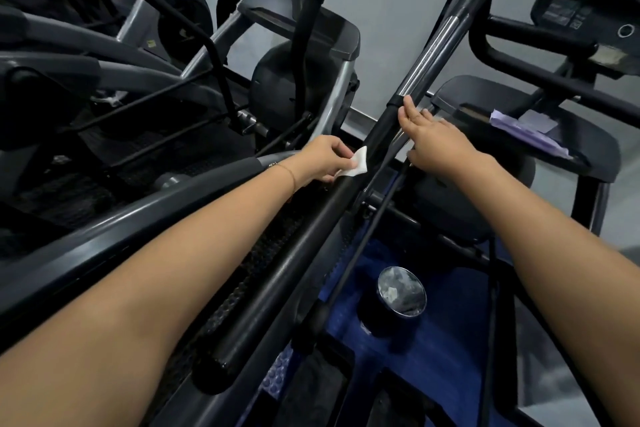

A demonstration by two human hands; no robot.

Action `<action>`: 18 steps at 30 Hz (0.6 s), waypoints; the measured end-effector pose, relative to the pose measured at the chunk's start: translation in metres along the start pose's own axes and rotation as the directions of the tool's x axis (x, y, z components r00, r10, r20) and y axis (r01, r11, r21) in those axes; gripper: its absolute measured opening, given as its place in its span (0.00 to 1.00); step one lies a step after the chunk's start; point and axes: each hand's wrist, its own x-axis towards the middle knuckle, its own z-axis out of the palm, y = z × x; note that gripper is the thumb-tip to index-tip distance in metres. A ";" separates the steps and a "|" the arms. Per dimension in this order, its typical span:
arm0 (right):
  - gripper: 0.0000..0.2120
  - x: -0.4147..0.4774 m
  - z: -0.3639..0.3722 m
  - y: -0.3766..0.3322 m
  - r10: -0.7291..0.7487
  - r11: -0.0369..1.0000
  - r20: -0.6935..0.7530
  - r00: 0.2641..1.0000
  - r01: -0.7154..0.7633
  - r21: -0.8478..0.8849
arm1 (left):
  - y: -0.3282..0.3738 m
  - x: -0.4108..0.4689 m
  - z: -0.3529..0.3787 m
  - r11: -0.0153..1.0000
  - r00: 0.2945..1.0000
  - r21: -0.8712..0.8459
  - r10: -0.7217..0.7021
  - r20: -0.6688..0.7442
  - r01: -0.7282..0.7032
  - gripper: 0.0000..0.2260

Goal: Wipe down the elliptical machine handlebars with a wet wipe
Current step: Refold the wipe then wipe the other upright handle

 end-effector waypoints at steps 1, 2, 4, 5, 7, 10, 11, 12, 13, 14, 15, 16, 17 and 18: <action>0.37 0.000 -0.001 -0.002 0.007 1.000 0.006 1.000 -0.007 0.005 | 0.001 -0.006 -0.002 1.000 1.000 0.027 -0.005 0.003 0.005 0.07; 0.37 0.000 -0.002 -0.004 0.014 1.000 0.009 1.000 -0.014 0.013 | 0.000 -0.013 -0.004 0.999 1.000 0.044 -0.017 0.009 0.017 0.07; 0.38 0.000 -0.002 -0.006 0.029 0.999 0.009 1.000 -0.030 0.027 | -0.003 -0.030 -0.009 0.998 0.999 0.059 -0.028 0.025 0.027 0.08; 0.37 -0.001 -0.002 -0.006 0.034 0.999 0.009 0.999 -0.034 0.032 | -0.005 -0.042 -0.010 0.997 0.999 0.070 -0.024 0.024 0.022 0.08; 0.37 -0.002 -0.001 -0.006 0.036 0.999 0.015 0.999 -0.037 0.028 | -0.008 -0.066 -0.011 0.979 0.999 0.202 0.039 -0.021 -0.035 0.06; 0.37 -0.001 -0.001 -0.005 0.034 0.999 0.028 0.999 -0.035 0.012 | -0.012 -0.109 -0.012 0.818 0.981 0.562 0.185 -0.051 -0.125 0.06; 0.37 0.000 -0.003 -0.005 0.040 0.999 0.037 0.998 -0.041 0.017 | -0.013 -0.125 -0.012 0.767 0.978 0.626 0.206 -0.037 -0.138 0.09; 0.35 -0.002 -0.007 -0.008 0.041 0.999 0.044 0.998 -0.042 0.019 | -0.013 -0.139 -0.012 0.735 0.977 0.663 0.211 -0.023 -0.143 0.10; 0.34 -0.006 -0.012 -0.013 0.031 0.999 0.038 0.999 -0.032 0.011 | -0.014 -0.150 -0.012 0.717 0.978 0.682 0.208 -0.009 -0.146 0.10; 0.31 -0.013 -0.017 -0.023 -0.001 1.000 0.005 1.000 0.001 0.014 | -0.014 -0.157 -0.012 0.704 0.979 0.695 0.203 -0.001 -0.145 0.10; 0.29 -0.024 -0.020 -0.035 -0.066 0.995 -0.061 0.996 0.071 0.070 | -0.015 -0.160 -0.012 0.699 0.979 0.700 0.202 0.001 -0.145 0.10; 0.27 -0.039 -0.019 -0.050 -0.161 0.966 -0.152 0.975 0.188 0.178 | -0.016 -0.162 -0.012 0.711 0.977 0.687 0.211 -0.007 -0.149 0.10; 0.24 -0.056 -0.016 -0.066 -0.251 0.894 -0.247 0.936 0.322 0.311 | -0.017 -0.162 -0.012 0.740 0.973 0.656 0.228 -0.036 -0.149 0.09; 0.21 -0.075 -0.012 -0.082 -0.306 0.794 -0.309 0.901 0.420 0.440 | -0.018 -0.163 -0.012 0.779 0.964 0.608 0.252 -0.080 -0.153 0.08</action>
